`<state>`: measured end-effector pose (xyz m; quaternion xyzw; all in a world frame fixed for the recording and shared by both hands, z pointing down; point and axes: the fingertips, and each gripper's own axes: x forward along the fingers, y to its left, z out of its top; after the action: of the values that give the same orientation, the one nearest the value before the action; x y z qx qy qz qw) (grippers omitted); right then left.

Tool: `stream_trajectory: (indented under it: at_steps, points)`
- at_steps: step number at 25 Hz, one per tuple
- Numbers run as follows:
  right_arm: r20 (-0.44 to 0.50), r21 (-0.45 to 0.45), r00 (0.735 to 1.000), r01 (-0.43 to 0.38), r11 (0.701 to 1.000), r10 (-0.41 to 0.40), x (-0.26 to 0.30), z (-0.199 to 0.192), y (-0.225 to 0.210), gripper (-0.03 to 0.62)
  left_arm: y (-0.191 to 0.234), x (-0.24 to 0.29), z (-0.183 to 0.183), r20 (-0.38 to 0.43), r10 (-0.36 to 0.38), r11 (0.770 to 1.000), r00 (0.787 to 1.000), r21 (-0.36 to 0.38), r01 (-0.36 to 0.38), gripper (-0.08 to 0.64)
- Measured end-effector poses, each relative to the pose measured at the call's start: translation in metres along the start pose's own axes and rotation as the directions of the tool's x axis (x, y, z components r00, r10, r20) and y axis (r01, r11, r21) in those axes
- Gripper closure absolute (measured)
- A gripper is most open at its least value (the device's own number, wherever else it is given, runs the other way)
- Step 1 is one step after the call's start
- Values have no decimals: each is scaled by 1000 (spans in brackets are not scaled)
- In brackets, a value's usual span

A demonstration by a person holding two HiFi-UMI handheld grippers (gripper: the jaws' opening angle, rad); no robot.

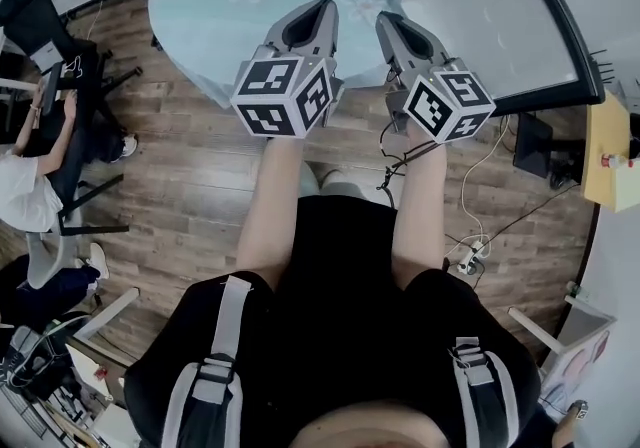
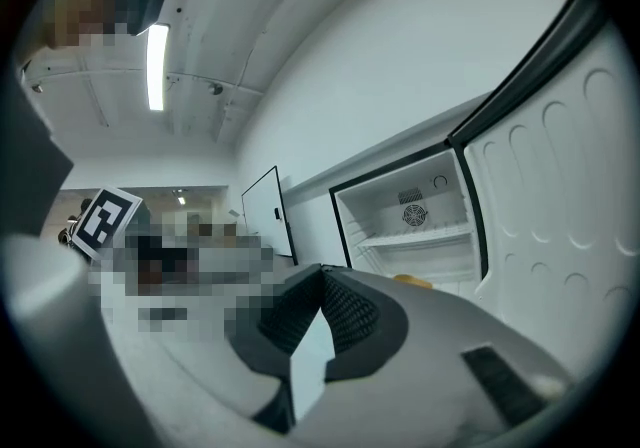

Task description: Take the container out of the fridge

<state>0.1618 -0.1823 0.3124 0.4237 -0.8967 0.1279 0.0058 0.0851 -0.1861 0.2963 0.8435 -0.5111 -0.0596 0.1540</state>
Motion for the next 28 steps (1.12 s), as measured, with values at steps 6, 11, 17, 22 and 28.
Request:
stream_trajectory:
  at_steps: [6,11,17,22,28]
  points:
    - [-21,-1,1000,-11,1000,11,44,-2,-6,586,37,22,6,-5,17,1000,1000,-4,-17,560]
    - [-33,-10,999,-8,1000,8,95,1,-12,586,83,50,16,-17,25,1000,1000,-19,-25,560]
    - [-100,-61,993,50,997,-56,158,-10,-26,586,142,79,15,-59,33,998,998,-42,-36,560]
    - [-161,-135,982,78,988,-99,206,-15,-30,584,187,100,11,-80,31,996,996,-78,-37,560]
    - [-234,-173,960,115,978,-154,251,-31,-51,584,221,132,-5,-125,-4,992,992,-122,-11,560]
